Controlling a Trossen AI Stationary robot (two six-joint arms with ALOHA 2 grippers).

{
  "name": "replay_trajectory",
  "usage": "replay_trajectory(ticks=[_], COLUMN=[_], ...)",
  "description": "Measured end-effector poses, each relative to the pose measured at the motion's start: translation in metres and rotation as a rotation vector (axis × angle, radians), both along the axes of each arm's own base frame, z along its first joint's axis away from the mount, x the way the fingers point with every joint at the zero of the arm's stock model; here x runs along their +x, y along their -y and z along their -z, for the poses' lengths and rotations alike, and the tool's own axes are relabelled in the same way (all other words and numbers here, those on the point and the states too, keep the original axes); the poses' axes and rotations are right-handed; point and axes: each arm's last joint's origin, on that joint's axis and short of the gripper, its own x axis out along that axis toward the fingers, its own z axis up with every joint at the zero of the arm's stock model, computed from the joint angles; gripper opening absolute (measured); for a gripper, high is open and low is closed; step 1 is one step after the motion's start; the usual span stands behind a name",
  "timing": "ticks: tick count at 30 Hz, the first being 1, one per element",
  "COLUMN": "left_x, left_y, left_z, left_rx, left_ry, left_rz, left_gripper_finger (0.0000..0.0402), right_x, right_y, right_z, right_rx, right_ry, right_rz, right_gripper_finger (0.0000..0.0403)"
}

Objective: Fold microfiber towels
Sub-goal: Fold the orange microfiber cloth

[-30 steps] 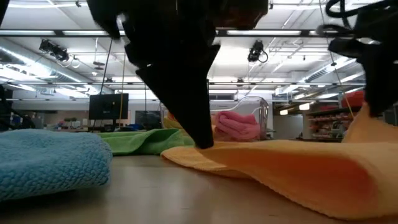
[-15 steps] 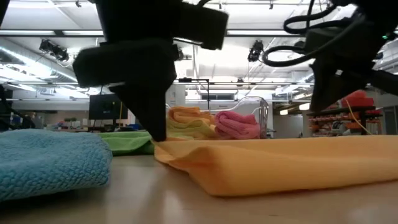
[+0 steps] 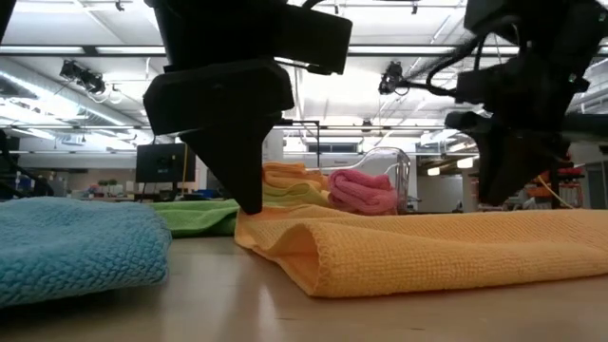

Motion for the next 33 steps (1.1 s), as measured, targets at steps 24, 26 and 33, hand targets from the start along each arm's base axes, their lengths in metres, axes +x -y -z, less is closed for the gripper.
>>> replay_trajectory(ticks=[24, 26, 33], left_x=[-0.007, -0.006, -0.002], left_y=[0.001, 0.002, 0.008], left_z=[-0.001, -0.002, -0.001], left_rx=[0.042, 0.036, -0.018], left_ry=[-0.061, -0.050, 0.003], left_rz=[0.022, 0.023, 0.019], left_gripper_finger=[0.0144, 0.0157, 0.0167], right_x=[-0.012, -0.014, -0.022], right_y=[-0.071, -0.074, -0.094], right_z=[0.029, 0.039, 0.052], right_rx=[0.338, 0.317, 0.368], right_ry=[0.223, 0.190, 0.140], right_rz=[-0.191, -0.172, -0.153], right_gripper_finger=[0.0135, 0.0133, 0.0131])
